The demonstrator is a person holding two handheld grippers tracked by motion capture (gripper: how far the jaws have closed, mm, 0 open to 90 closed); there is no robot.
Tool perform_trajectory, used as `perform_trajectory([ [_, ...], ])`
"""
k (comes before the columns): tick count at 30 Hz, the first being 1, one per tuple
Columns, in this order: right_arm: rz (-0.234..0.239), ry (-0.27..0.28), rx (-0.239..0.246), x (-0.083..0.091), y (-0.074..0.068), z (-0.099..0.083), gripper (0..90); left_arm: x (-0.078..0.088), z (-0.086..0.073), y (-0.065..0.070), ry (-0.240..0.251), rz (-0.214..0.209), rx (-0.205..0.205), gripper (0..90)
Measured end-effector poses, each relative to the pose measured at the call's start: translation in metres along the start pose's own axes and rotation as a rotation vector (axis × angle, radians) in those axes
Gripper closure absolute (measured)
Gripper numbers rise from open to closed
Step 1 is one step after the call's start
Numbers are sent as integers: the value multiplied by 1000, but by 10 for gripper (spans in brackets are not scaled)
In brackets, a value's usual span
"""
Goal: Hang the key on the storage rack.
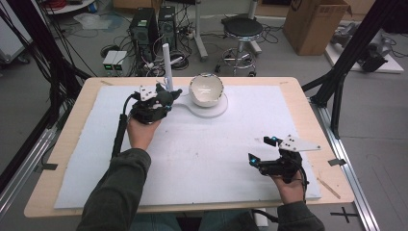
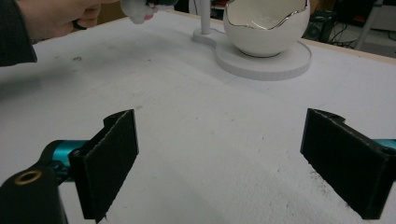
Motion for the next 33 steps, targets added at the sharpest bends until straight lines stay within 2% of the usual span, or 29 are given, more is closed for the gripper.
perform_trajectory([
  [15,-2,1,4,0,0,0,105,-1,0,-1,-3,2,2,465],
  [23,-2,2,0,1,0,0,105,-1,-1,-2,-5,14,5,411],
  [27,-1,2,0,1,0,0,106,2,2,-1,13,2,11,410],
  [33,-3,1,2,1,0,1,105,4,2,0,3,-11,8,404],
])
Point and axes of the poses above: each handheld gripper's, and its own axes: x roughly backward along the jaws, z roughly out of its top, y roughly to its right, the point moved 5 cm from there along -x, roughly forward along the jaws, and after that the axes turned 14 degrees about x, right-handed, at the moved point
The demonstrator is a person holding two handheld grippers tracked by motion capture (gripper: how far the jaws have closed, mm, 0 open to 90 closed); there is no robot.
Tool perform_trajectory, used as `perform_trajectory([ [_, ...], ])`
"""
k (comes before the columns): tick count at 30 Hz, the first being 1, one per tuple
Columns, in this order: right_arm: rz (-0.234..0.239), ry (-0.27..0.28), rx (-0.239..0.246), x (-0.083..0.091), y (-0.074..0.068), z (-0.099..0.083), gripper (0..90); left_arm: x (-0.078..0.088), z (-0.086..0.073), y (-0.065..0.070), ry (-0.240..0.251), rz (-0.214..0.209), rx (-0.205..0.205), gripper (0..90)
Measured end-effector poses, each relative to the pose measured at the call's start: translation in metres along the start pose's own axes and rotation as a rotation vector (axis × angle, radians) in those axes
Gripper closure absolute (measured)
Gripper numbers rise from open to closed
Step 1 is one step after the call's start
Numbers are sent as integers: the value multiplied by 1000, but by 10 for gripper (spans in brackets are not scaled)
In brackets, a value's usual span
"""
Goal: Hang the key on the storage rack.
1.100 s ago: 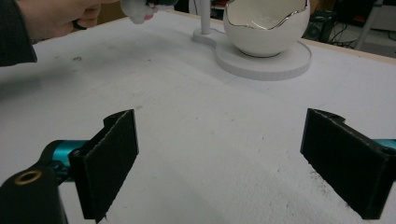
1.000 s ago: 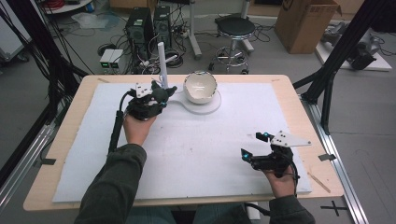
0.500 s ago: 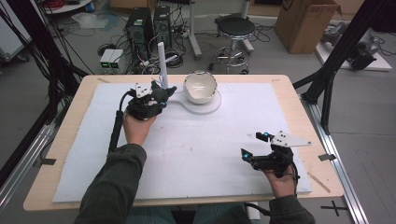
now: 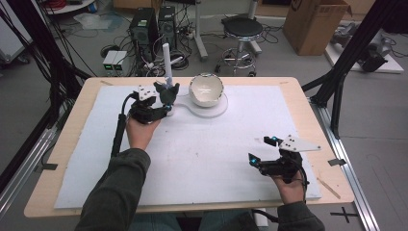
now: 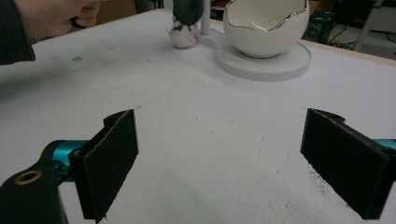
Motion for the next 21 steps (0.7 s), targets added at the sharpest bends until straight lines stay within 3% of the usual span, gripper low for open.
perform_trajectory([
  [21,-19,-1,0,2,4,-2,106,15,2,13,0,-74,-34,386],
])
Point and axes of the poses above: each handheld gripper's, and its own axes: x roughly backward along the jaws, z roughly out of its top, y roughly to its right, the point moved 5 cm from there along -x, roughly forward along the jaws, and after that the axes turned 14 degrees about x, right-handed, at the moved point
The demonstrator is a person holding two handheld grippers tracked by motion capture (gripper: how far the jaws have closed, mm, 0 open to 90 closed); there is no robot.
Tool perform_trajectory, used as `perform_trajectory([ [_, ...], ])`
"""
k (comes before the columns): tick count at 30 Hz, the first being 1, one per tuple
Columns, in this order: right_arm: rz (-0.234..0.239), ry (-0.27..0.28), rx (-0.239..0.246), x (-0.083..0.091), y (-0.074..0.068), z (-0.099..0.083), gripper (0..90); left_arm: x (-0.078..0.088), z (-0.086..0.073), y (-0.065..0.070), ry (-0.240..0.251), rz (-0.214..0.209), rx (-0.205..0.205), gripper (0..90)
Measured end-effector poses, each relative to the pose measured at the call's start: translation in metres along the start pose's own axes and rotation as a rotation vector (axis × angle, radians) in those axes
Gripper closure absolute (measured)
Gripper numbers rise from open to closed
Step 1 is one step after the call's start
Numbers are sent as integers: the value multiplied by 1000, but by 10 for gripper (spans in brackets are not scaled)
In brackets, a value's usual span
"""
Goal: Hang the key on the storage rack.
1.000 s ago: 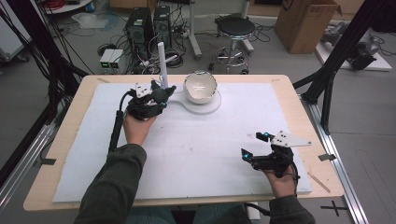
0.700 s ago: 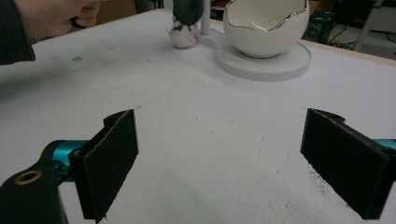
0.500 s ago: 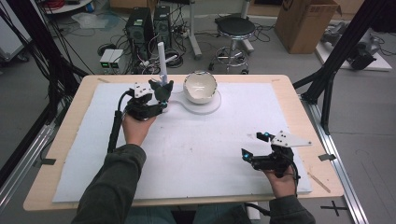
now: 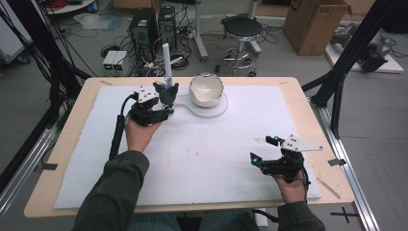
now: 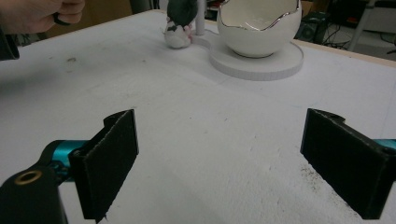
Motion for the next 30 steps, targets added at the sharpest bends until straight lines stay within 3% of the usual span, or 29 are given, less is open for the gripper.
perform_trajectory([
  [30,-11,-11,-13,-1,0,-2,105,24,-3,-8,21,-33,26,337],
])
Point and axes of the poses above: each handheld gripper's, and its own axes: x roughly backward along the jaws, z roughly out of its top, y roughly to its right, the point moved 5 cm from there along -x, roughly forward along the jaws, and after that the axes turned 14 degrees about x, right-handed, at the moved point
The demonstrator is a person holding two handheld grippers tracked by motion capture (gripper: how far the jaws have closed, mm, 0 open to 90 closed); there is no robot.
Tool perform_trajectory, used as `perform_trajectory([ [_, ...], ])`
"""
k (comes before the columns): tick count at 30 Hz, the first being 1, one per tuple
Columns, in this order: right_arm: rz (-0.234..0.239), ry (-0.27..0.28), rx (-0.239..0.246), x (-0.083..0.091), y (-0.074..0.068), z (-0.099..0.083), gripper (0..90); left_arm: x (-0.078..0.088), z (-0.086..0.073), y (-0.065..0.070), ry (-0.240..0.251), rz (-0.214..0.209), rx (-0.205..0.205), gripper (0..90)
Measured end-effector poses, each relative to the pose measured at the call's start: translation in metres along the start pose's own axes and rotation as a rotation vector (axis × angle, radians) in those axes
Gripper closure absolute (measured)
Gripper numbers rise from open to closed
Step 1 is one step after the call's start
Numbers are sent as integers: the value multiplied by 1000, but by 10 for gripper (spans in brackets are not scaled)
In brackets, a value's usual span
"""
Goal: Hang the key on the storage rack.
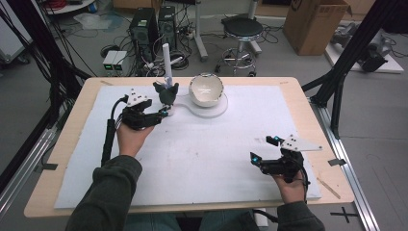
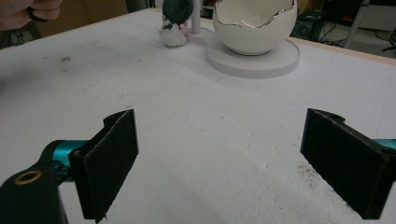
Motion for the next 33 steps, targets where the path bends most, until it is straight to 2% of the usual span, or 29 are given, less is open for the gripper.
perform_trajectory([
  [17,-12,1,-6,0,2,-1,105,8,-1,3,-9,-16,-11,254],
  [33,-19,-5,-24,1,3,-3,106,17,-7,6,-36,-48,-21,221],
])
Point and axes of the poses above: each handheld gripper's, and its own axes: x roughly backward along the jaws, z roughly out of its top, y roughly to its right, the point moved 5 cm from there along -x, roughly forward along the jaws, and after that the axes turned 14 degrees about x, right-handed, at the moved point
